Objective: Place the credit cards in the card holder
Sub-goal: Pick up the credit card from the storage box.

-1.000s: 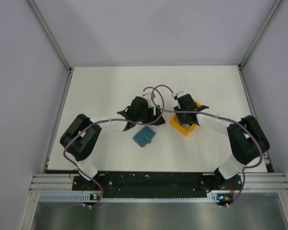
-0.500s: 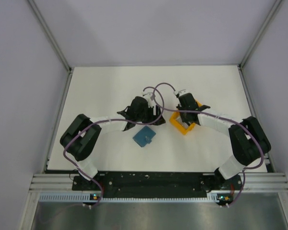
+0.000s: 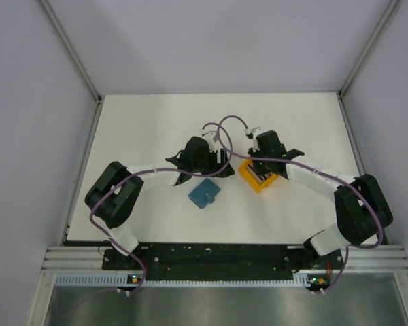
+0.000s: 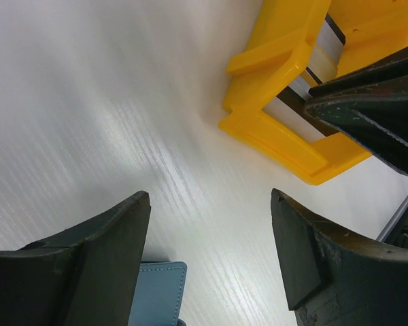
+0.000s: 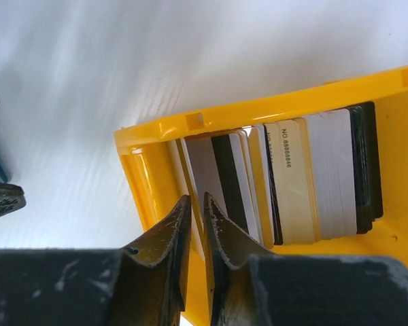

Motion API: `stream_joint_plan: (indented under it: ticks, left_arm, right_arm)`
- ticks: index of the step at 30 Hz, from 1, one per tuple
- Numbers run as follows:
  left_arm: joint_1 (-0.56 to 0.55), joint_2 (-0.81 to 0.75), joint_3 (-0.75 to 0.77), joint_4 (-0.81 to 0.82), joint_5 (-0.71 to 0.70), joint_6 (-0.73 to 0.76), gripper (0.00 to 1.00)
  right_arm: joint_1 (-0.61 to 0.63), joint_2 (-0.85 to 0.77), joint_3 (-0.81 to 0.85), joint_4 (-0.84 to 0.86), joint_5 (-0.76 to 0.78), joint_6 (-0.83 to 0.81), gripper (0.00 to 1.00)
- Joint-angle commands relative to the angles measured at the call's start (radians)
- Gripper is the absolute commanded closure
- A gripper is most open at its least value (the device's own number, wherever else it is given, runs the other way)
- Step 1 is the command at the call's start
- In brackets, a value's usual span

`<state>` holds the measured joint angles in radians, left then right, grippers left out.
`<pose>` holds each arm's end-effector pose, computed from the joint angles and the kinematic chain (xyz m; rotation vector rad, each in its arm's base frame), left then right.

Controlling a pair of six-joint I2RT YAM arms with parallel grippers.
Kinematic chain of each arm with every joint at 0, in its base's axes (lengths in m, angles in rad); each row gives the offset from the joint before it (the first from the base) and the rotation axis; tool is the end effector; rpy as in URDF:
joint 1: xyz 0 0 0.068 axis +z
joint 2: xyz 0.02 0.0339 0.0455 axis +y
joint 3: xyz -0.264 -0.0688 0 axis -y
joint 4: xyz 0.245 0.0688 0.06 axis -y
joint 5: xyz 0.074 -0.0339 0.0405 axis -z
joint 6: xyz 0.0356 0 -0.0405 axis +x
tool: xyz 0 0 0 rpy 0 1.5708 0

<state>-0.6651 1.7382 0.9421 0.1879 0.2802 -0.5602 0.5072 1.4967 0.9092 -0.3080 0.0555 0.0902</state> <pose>0.2827 -0.2343 0.1789 0.2929 2.3132 -0.9667 0.2685 0.1470 0.2054 -0.4885 2.4253 0.1900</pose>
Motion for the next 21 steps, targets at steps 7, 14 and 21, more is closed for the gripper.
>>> stream_joint_plan:
  ticks: [7, 14, 21]
  left_arm:
    - [0.007, -0.006, 0.018, 0.054, 0.033, -0.015, 0.24]
    - [0.012, -0.012, 0.017, 0.053, 0.033, -0.017, 0.24]
    - [0.013, 0.0, 0.018, 0.061, 0.04, -0.026, 0.24]
  right_arm:
    - [0.001, -0.003, -0.012, -0.04, -0.149, 0.013, 0.76]
    - [0.002, -0.044, -0.016, -0.048, -0.23, 0.019, 0.78]
    - [0.004, -0.073, -0.021, -0.051, -0.264, 0.026, 0.75]
